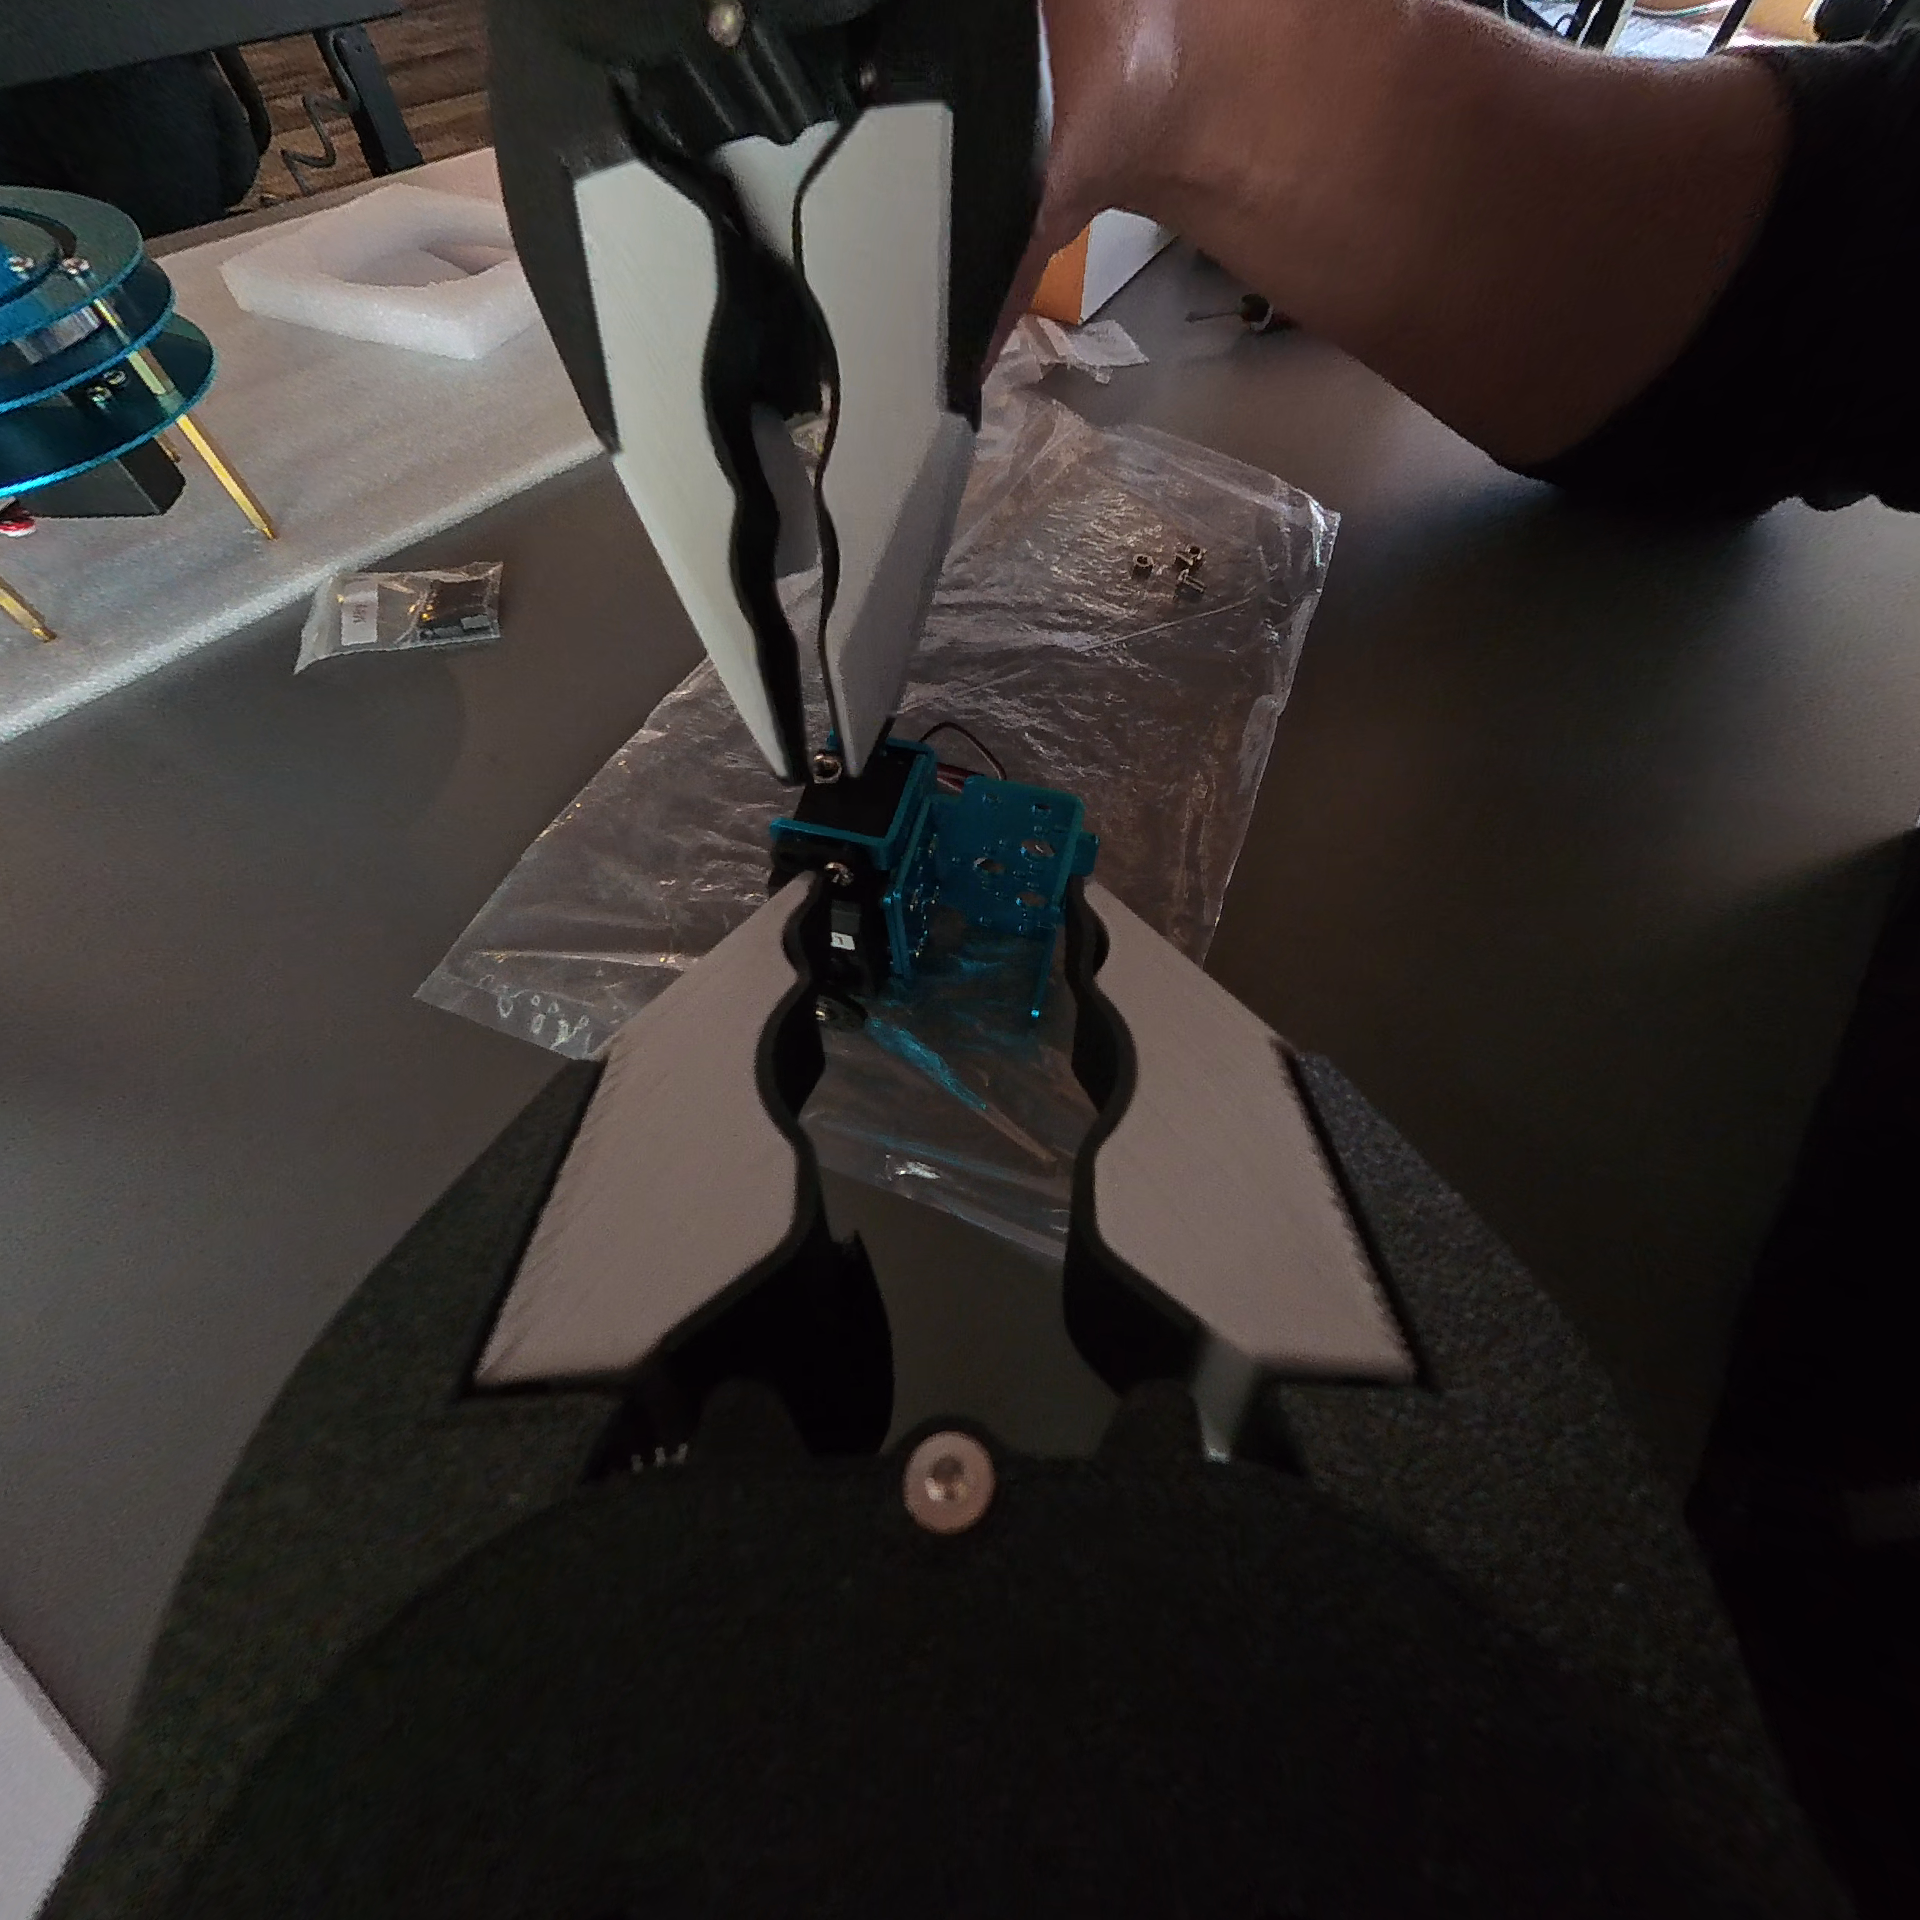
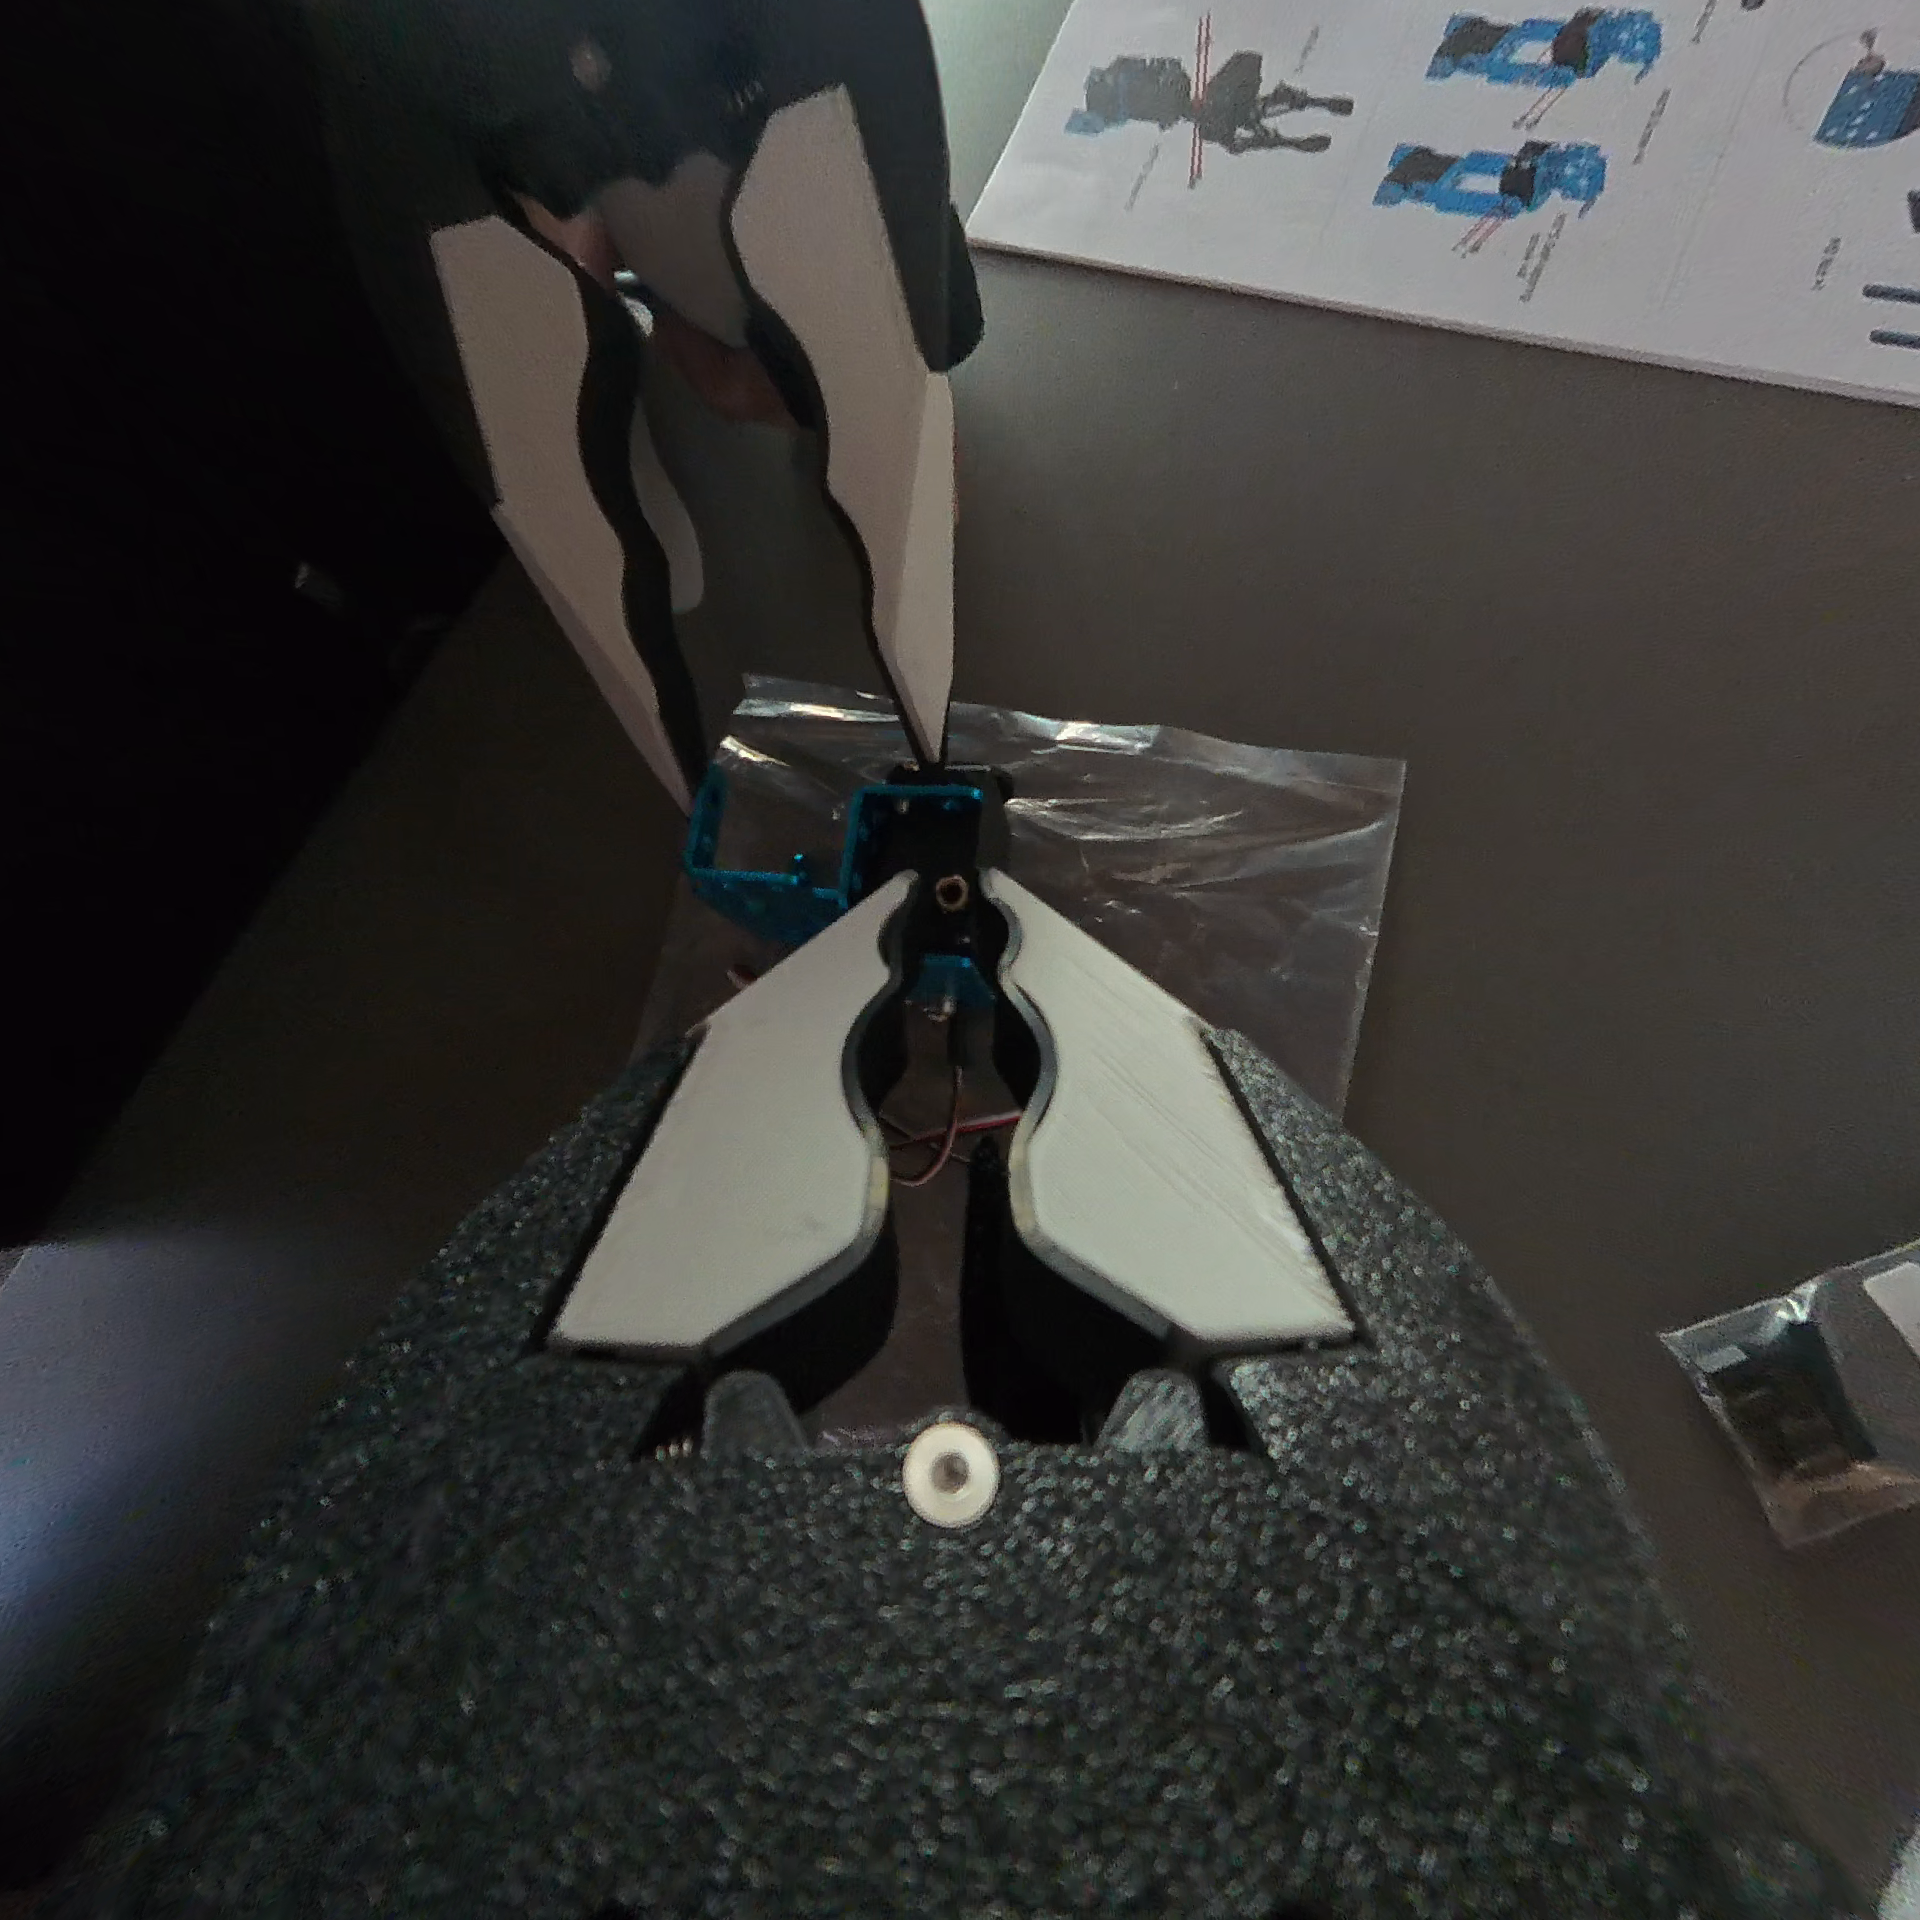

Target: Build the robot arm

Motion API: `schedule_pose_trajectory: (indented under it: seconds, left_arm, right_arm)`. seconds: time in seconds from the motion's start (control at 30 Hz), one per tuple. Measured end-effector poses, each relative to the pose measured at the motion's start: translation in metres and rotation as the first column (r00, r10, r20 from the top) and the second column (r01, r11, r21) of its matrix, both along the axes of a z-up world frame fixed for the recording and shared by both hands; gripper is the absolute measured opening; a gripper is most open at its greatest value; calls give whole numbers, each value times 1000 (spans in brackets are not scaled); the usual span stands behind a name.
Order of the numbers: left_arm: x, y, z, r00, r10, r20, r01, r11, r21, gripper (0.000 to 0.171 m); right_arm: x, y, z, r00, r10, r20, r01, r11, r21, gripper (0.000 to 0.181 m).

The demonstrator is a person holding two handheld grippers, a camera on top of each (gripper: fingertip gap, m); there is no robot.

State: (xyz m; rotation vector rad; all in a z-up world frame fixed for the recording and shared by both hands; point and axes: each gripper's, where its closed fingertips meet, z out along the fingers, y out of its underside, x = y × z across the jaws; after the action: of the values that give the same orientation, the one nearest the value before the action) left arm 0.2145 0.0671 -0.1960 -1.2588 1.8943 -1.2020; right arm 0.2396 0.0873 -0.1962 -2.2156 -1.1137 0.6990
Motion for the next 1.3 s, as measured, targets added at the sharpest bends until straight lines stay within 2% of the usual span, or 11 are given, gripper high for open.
schedule_pose_trajectory:
  seconds: [0.17, 0.3, 0.4, 0.7, 0.97, 1.3]
  left_arm:
    - [0, 0, 0, 1000, 1, 1, -1, 1000, 2, 45]
    - [-1, 0, 0, 1000, 3, 1, -3, 1000, 2, 45]
    - [0, 0, 0, 1000, 4, 2, -4, 1000, 1, 45]
    - [-2, 1, 0, 1000, 13, -2, -13, 1000, 0, 45]
    - [-3, 1, -1, 1000, 22, -6, -22, 1000, -6, 45]
    - [-2, 1, -1, 1000, 19, -7, -19, 1000, -10, 45]
  right_arm:
    - [2, 2, 2, 999, -13, 39, 11, 999, 31, 6]
    - [-14, 1, 17, 997, 20, -75, -12, 995, 96, 7]
    - [-18, 0, 7, 995, 11, -100, -6, 999, 51, 7]
    - [-20, 1, 7, 970, -74, -233, 78, 997, 8, 8]
    - [-22, 2, 8, 921, -137, -364, 134, 990, -32, 6]
    - [-20, 2, 8, 924, -154, -351, 205, 972, 112, 8]
